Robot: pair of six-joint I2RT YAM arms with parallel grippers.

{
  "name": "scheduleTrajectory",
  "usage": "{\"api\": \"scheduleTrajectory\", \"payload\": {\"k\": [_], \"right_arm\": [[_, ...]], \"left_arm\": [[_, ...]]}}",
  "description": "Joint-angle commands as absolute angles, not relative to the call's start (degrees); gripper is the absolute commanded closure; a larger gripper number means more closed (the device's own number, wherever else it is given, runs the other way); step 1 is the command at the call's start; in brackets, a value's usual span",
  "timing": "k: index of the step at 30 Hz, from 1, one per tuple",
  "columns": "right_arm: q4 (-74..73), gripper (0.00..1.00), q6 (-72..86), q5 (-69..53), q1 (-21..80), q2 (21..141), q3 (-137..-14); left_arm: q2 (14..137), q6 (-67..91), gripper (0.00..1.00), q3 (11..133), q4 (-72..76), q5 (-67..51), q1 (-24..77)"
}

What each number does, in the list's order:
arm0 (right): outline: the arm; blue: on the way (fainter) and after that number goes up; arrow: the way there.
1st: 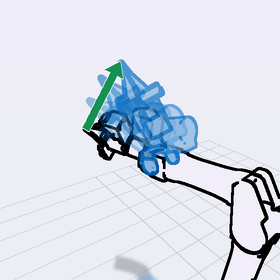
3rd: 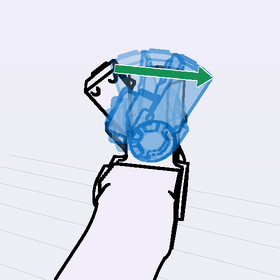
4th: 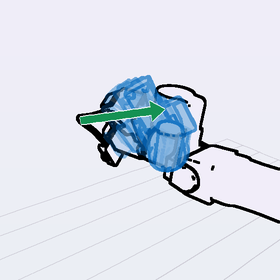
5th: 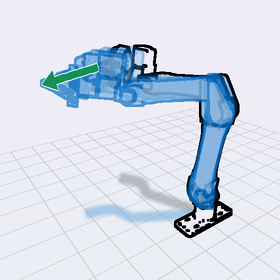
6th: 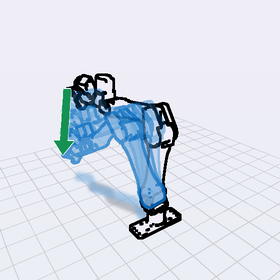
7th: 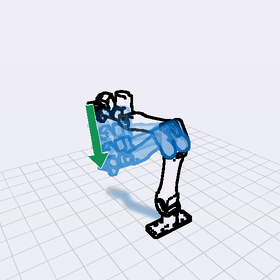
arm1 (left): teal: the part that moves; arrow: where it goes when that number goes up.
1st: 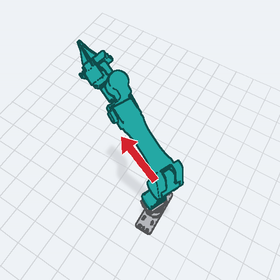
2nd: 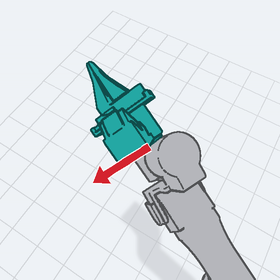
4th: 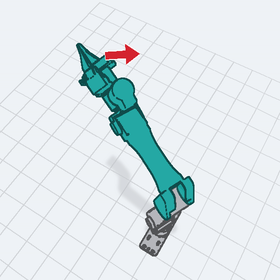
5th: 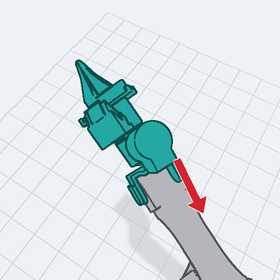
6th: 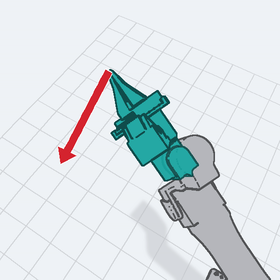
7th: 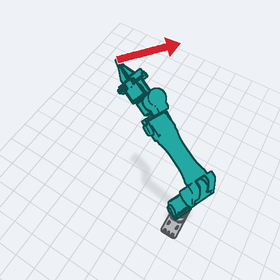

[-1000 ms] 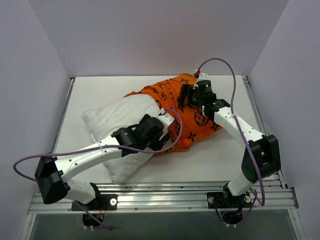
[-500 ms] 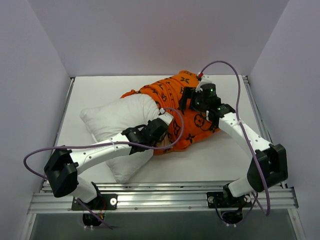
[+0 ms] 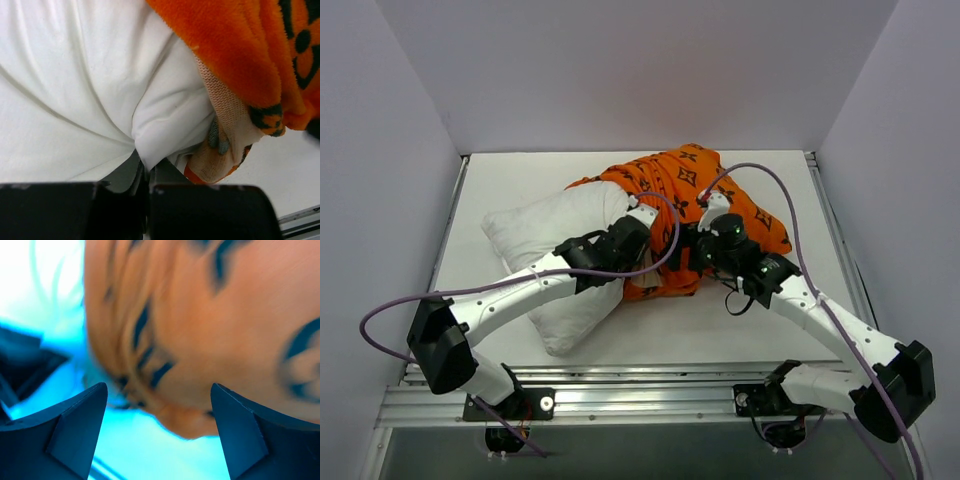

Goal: Remove the pillowcase from the pillow

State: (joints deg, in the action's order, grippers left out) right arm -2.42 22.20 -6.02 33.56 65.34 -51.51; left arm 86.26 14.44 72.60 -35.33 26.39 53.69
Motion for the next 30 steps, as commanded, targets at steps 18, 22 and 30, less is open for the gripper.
{"api": "scheduleTrajectory", "payload": {"k": [18,22,30], "right_arm": [[4.83,0.7,24.52,14.94,41.84,80.42,-48.25],[2.03,1.0,25.57,16.7,35.89,80.77,-49.57],[-6.76,1.0,30.49,20.74,11.1,77.34,-55.1]], "left_arm": [[77.52,19.51,0.98,78.31,-38.49,23.2,50.54],[75.68,19.42,0.98,77.35,-39.9,23.2,48.78],[70.14,19.86,0.98,73.13,-45.17,22.76,44.13]]}}
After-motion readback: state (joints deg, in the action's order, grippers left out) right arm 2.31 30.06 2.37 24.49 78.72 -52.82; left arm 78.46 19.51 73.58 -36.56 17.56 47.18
